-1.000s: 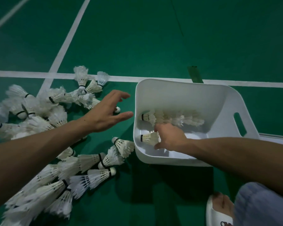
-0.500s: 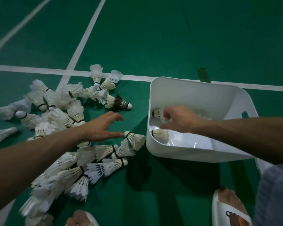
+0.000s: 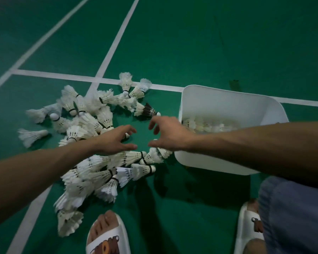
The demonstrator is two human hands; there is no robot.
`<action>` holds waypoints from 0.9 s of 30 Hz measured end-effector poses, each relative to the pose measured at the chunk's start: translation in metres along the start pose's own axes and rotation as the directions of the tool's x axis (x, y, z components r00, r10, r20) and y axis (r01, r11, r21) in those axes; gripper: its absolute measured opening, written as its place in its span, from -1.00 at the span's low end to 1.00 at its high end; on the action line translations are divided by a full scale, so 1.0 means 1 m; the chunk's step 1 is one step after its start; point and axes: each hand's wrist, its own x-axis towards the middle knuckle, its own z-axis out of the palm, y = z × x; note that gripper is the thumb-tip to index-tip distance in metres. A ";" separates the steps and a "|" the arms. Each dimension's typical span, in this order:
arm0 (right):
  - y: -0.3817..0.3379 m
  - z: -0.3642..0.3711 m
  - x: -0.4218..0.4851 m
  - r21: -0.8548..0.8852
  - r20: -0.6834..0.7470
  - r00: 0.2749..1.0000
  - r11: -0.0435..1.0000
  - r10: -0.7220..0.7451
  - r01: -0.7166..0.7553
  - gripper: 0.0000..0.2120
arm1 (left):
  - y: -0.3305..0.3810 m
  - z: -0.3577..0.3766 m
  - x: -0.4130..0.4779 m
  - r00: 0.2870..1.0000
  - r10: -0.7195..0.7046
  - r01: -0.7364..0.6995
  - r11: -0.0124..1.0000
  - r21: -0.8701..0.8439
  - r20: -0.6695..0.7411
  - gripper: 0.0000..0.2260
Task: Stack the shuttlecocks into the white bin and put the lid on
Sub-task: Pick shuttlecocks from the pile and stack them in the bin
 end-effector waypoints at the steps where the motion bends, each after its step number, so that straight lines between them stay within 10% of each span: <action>1: 0.002 0.012 0.000 0.012 0.033 0.999 0.999 0.030 -0.031 -0.54 | -0.003 0.004 0.001 1.000 -0.002 0.002 1.000 -0.010 0.006 -0.45; 13: 0.050 0.095 0.017 0.175 0.019 0.896 0.881 0.443 -0.439 -0.48 | -0.016 0.036 0.058 0.919 0.220 -0.265 0.959 0.099 0.327 -0.30; 20: 0.055 0.094 0.028 0.184 0.045 0.875 0.857 0.481 -0.481 -0.50 | -0.002 0.033 0.064 0.847 0.173 -0.337 0.906 0.256 0.502 0.00; 27: 0.053 0.090 0.028 0.231 0.037 0.887 0.859 0.460 -0.456 -0.46 | 0.007 0.037 0.062 0.859 0.109 -0.334 0.860 0.386 0.500 -0.11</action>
